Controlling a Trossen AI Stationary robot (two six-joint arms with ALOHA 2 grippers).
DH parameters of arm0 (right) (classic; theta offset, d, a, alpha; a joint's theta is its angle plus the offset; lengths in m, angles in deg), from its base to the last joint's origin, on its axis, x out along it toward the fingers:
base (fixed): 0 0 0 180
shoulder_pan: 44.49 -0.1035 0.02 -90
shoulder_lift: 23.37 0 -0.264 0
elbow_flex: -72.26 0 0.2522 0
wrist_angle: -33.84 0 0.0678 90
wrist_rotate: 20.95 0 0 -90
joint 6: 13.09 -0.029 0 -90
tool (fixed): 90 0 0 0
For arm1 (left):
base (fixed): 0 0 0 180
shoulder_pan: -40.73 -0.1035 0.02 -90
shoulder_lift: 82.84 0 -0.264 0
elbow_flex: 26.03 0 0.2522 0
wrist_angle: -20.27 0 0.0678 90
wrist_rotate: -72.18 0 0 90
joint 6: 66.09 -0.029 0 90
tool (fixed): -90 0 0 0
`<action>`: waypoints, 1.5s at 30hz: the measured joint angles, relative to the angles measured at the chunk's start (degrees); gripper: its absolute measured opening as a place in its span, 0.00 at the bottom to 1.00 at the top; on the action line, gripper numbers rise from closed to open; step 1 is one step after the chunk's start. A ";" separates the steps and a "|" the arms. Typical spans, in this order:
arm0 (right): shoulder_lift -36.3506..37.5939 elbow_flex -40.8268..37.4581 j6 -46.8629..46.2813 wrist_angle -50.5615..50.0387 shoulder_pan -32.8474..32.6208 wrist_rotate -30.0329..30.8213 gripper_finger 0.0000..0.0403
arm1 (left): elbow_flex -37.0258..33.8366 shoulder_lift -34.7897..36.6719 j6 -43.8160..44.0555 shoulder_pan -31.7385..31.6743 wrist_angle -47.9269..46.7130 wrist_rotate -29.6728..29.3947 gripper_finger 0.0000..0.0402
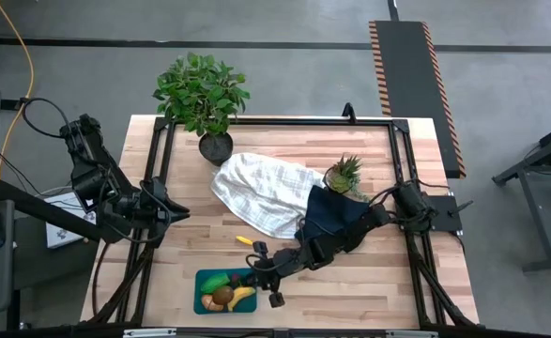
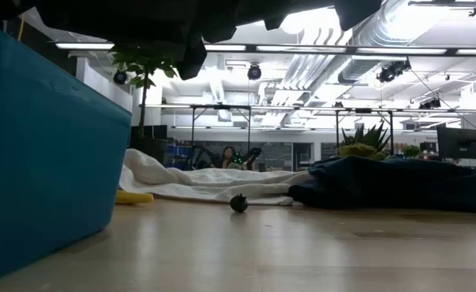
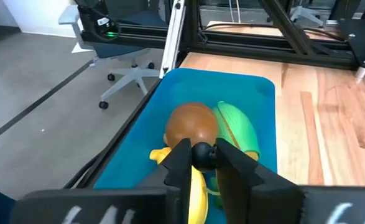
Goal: Pick and placing Produce into tupperware
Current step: Put the bottom blueberry into the bin, then put the blueberry into the bin
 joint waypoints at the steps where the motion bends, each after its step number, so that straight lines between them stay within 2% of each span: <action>1: 0.00 0.00 -0.05 0.01 0.06 -0.08 0.12 | 0.00 0.00 -0.02 0.00 0.00 0.00 0.13; 8: 0.00 -0.02 -0.60 -0.02 0.17 -0.12 0.21 | 0.00 0.00 -0.02 0.00 0.00 0.00 0.13; 19: 0.00 -0.80 -2.85 0.93 1.03 4.15 0.22 | 0.00 0.00 -0.02 -0.01 0.11 0.02 0.13; 21: 0.00 -3.05 -5.67 4.30 1.55 4.06 0.22 | 0.00 0.00 -0.02 0.00 0.28 0.15 0.13; 25: 0.18 -10.53 -11.92 19.79 2.03 3.59 0.22 | 0.00 0.00 -0.04 0.00 0.30 0.94 0.13; 31: 3.54 -19.47 -15.63 24.17 1.32 10.31 0.22 | 0.00 0.02 -0.06 -0.01 0.26 1.09 0.13; 38: 4.55 -24.75 -20.59 21.09 -0.91 18.61 0.22 | 0.00 -0.01 -0.04 0.00 0.26 1.05 0.13; 45: 4.55 -25.94 -22.58 17.59 -5.59 32.45 0.22 | 0.00 -0.41 -0.04 -0.02 0.24 0.63 0.13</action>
